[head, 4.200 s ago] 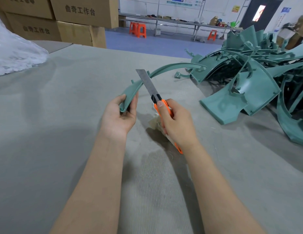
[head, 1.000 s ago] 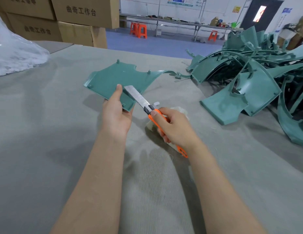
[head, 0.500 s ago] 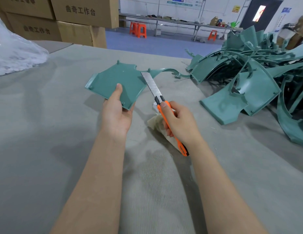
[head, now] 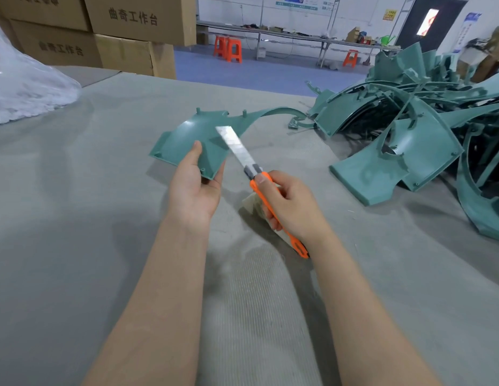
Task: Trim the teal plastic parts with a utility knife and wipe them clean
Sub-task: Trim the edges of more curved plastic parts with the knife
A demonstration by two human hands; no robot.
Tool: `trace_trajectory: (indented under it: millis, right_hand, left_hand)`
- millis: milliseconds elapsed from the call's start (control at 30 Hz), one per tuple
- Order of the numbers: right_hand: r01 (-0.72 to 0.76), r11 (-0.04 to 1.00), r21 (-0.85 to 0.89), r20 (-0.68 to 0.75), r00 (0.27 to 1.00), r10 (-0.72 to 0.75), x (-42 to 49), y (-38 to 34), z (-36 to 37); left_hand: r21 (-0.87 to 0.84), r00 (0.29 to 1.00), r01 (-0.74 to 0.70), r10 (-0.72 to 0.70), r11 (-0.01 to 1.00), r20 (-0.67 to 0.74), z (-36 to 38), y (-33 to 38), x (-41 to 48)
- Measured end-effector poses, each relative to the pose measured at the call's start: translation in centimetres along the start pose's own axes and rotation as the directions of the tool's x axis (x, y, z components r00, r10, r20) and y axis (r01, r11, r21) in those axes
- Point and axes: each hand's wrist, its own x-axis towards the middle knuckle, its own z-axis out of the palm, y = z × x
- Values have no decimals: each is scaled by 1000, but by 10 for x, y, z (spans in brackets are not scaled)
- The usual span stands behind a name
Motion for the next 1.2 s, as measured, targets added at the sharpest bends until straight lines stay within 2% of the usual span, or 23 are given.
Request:
trace_trajectory:
  millis: [100,267,333,433,533,633,767,1200]
  right_hand:
    - [23,997,-78,77,997,-17,-1,1,6]
    - [7,998,-59,148,989,2,-3,0,7]
    - [-8,1000,-1,106,994,8,-2,-3,4]
    - [1,999,43,-63,998,2,3,-5,-2]
    - [6,992,128,-268,963,29,6,-5,-12]
    - [5,967,253,-366,926,91,6,-5,-22]
    - [-12,927,375,-389,905,170,6,-5,-28]
    - [-20,921,389,-367,913,175,6,-2,-20]
  left_hand:
    - [-6,1000,2,-2,1000,-3,1,0,2]
    - [48,1000,14,-13,999,-19,-1,1,5]
    - [21,1000,19,-19,1000,-18,-2,1,5]
    - [17,998,48,-48,999,-27,-4,0,5]
    - [37,996,92,-92,995,-15,-6,-2,6]
    - [69,992,129,-130,989,9,-10,-1,7]
    - [118,987,148,-154,982,40,-14,-1,8]
    - [90,991,134,-135,987,-4,-13,-2,9]
